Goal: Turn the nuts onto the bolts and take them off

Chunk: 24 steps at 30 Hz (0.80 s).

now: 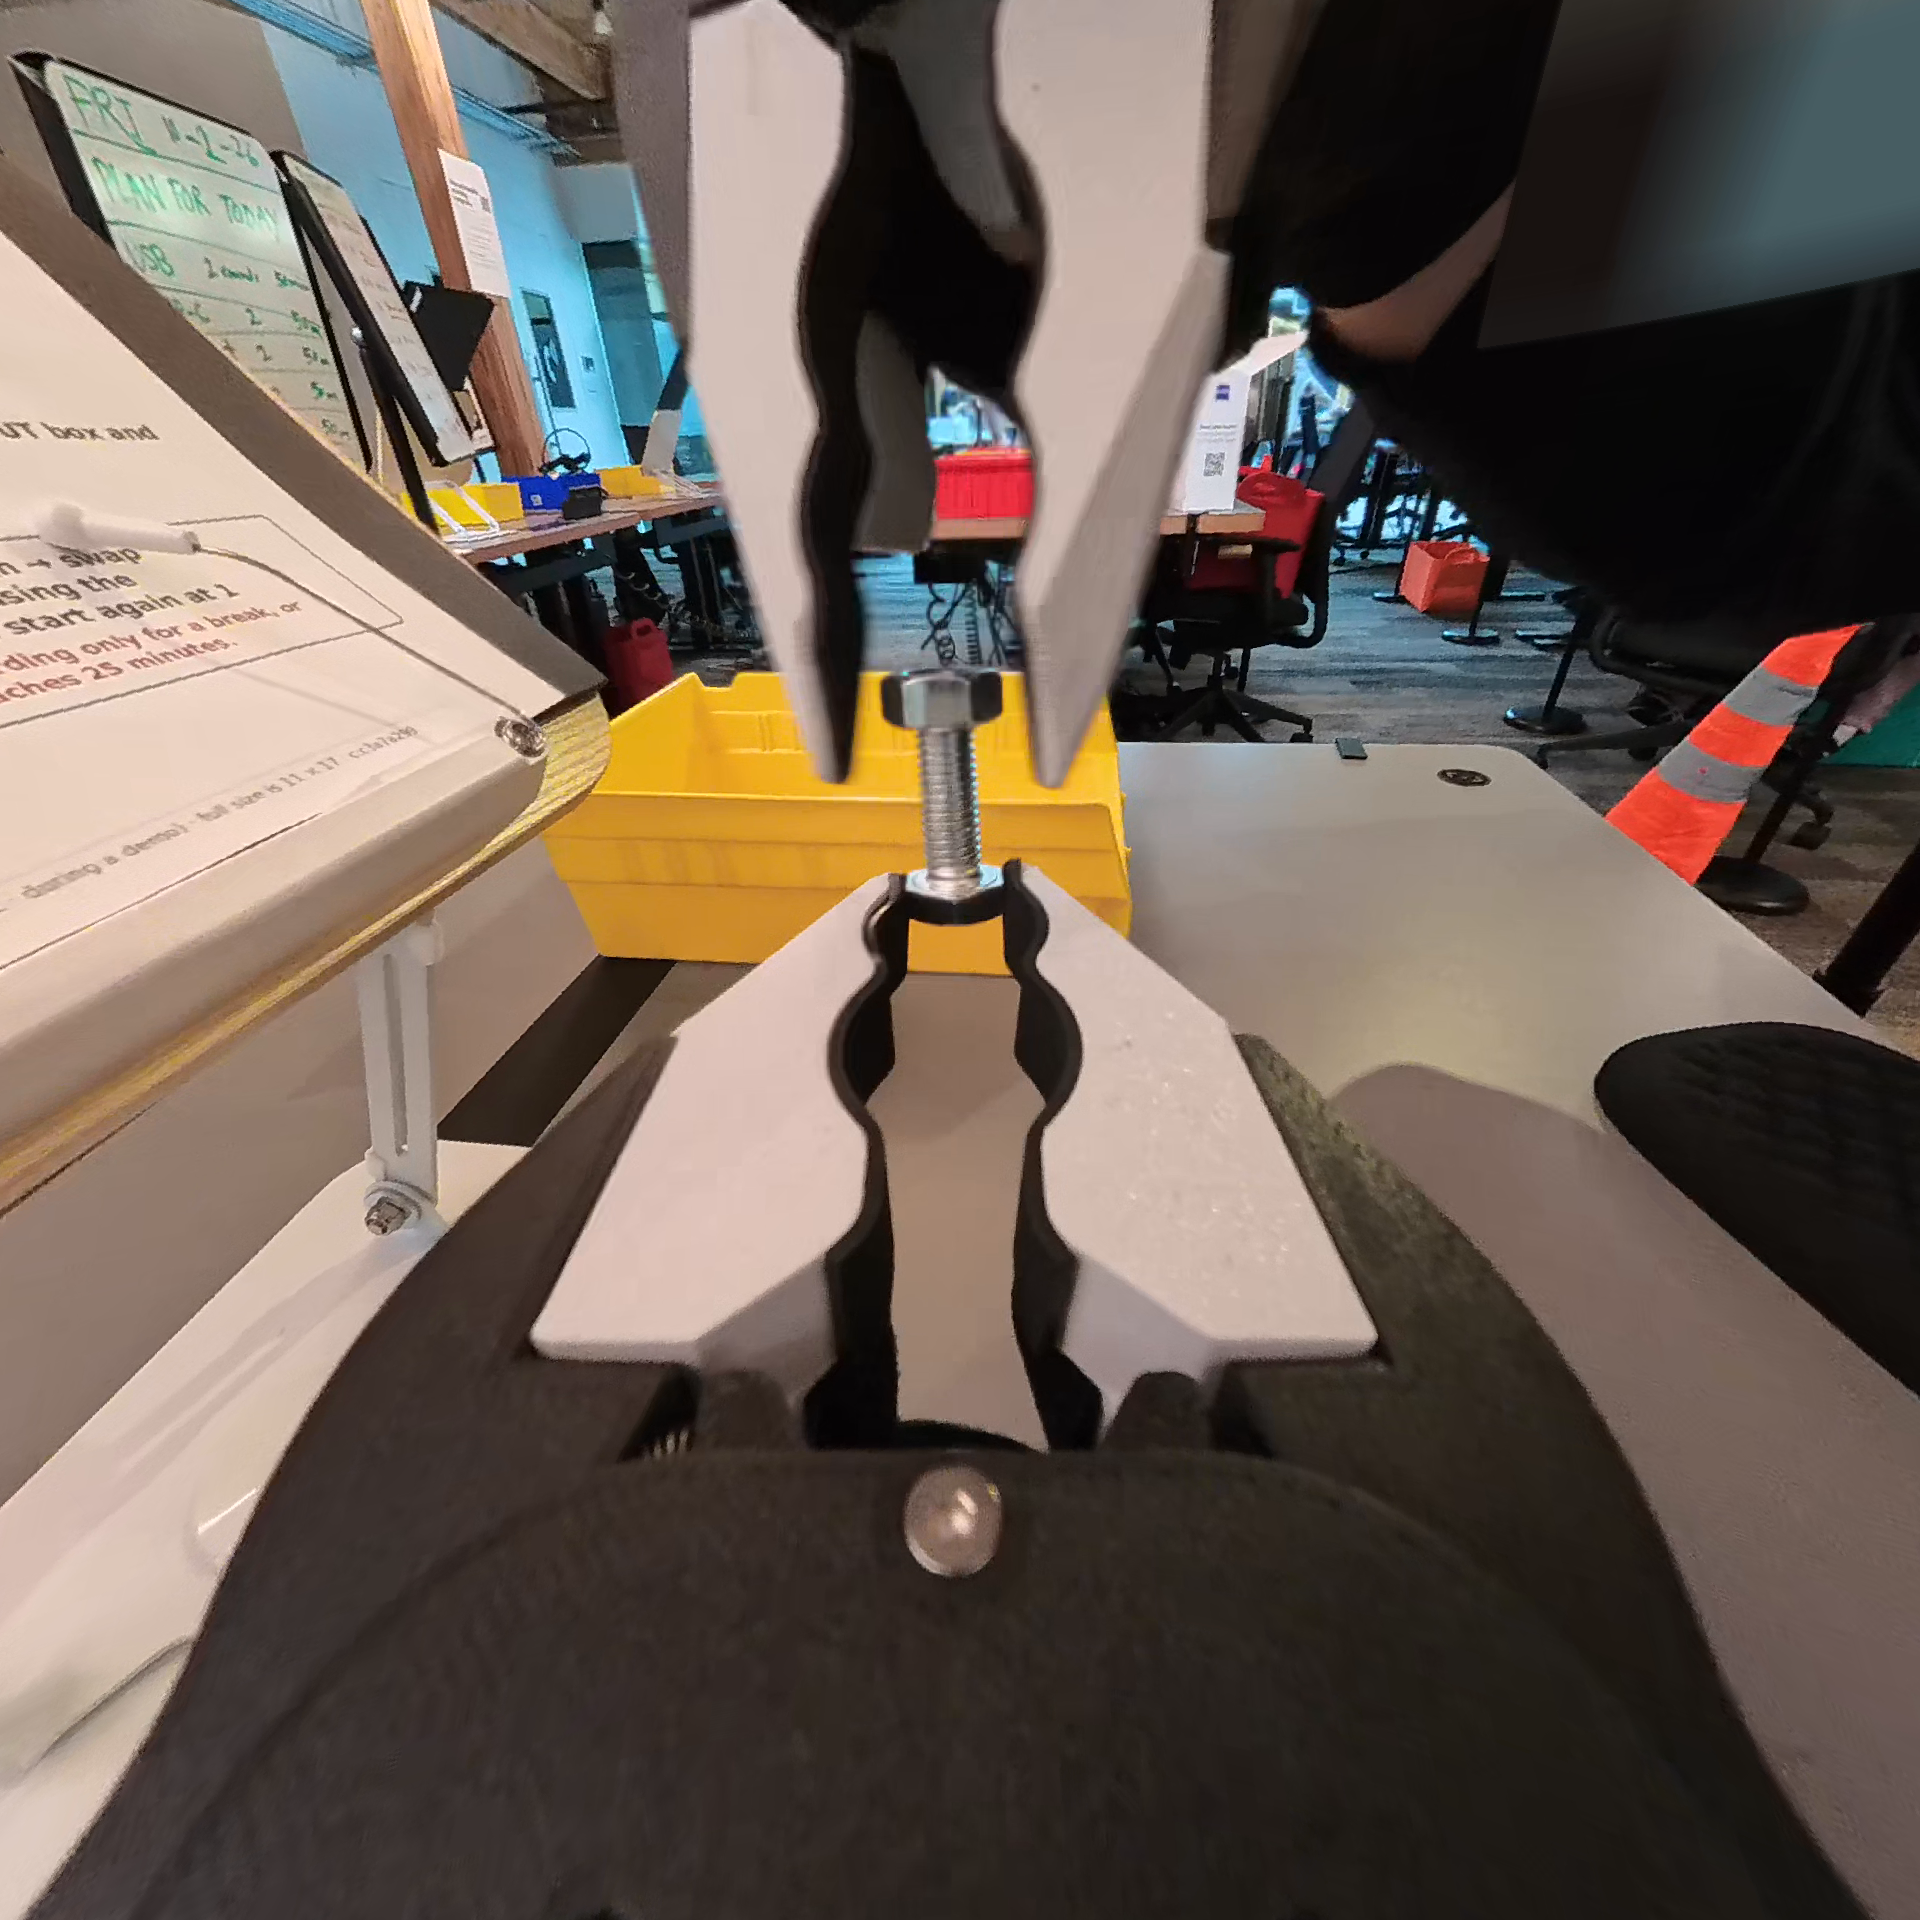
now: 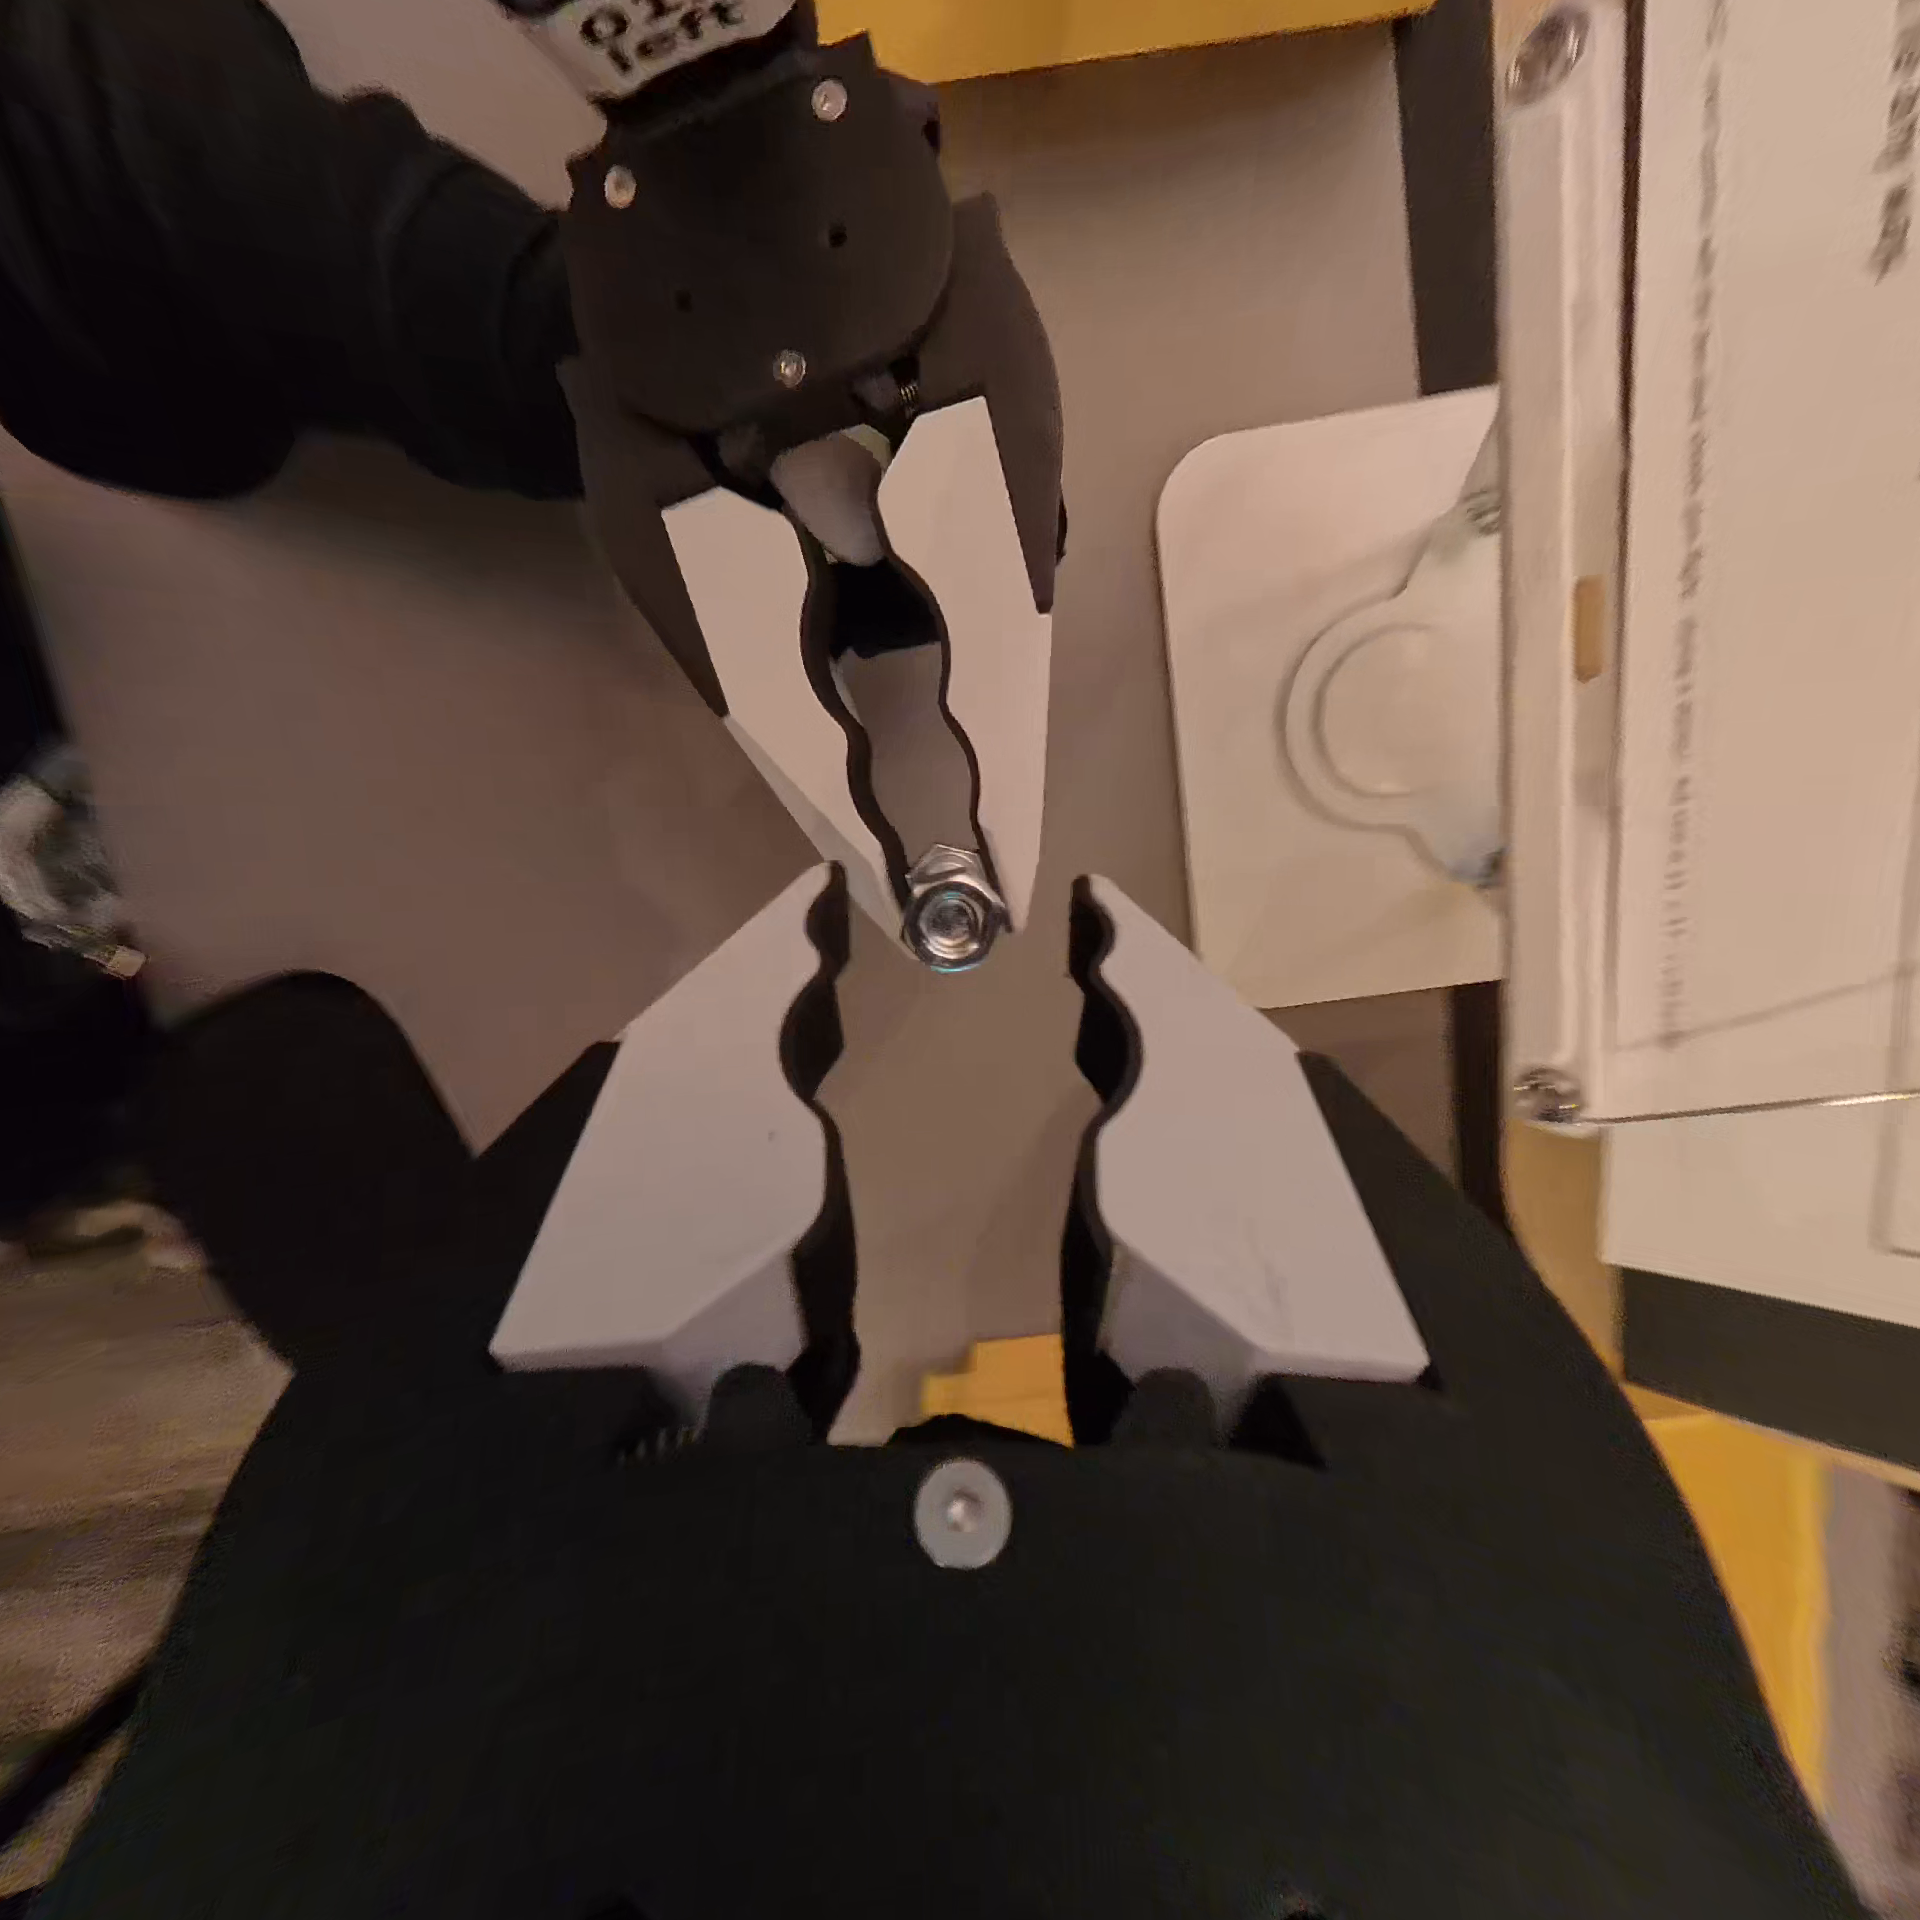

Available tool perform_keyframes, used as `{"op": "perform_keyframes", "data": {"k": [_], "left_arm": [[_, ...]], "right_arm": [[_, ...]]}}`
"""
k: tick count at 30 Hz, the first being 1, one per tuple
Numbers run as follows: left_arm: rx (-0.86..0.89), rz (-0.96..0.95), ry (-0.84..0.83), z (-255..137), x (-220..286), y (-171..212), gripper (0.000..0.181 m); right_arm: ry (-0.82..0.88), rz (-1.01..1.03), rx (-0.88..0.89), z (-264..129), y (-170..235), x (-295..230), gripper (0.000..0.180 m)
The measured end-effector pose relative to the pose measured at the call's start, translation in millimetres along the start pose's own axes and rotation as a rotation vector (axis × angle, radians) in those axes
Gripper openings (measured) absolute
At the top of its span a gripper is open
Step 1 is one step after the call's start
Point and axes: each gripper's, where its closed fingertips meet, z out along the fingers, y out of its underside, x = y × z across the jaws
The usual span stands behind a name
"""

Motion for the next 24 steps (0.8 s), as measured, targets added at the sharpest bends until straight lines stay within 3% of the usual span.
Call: {"op": "perform_keyframes", "data": {"k": [6,9,14,17,21,24], "left_arm": [[0.019,-0.012,0.001,-3.2,-2.1,-3.7,0.016],[0.016,-0.011,0.008,-2.5,-0.7,-3.2,0.016],[0.011,-0.004,0.015,-0.7,2.0,-2.7,0.016],[0.004,0.001,0.008,-0.5,1.1,-1.5,0.016],[0.007,-0.005,-0.005,-1.4,-1.7,-1.6,0.016],[0.004,-0.007,-0.011,-2.0,-3.4,-0.5,0.016]], "right_arm": [[0.139,-0.307,-0.034,-8.9,3.4,6.9,0.043],[0.158,-0.440,-0.027,-10.2,0.0,2.6,0.033],[0.156,-0.488,-0.049,-5.7,0.3,0.4,0.017],[0.138,-0.407,-0.059,-4.9,2.3,1.6,0.017],[0.071,-0.028,-0.046,-3.8,2.2,4.9,0.018],[0.047,0.092,-0.033,-1.9,1.4,4.3,0.018]]}}
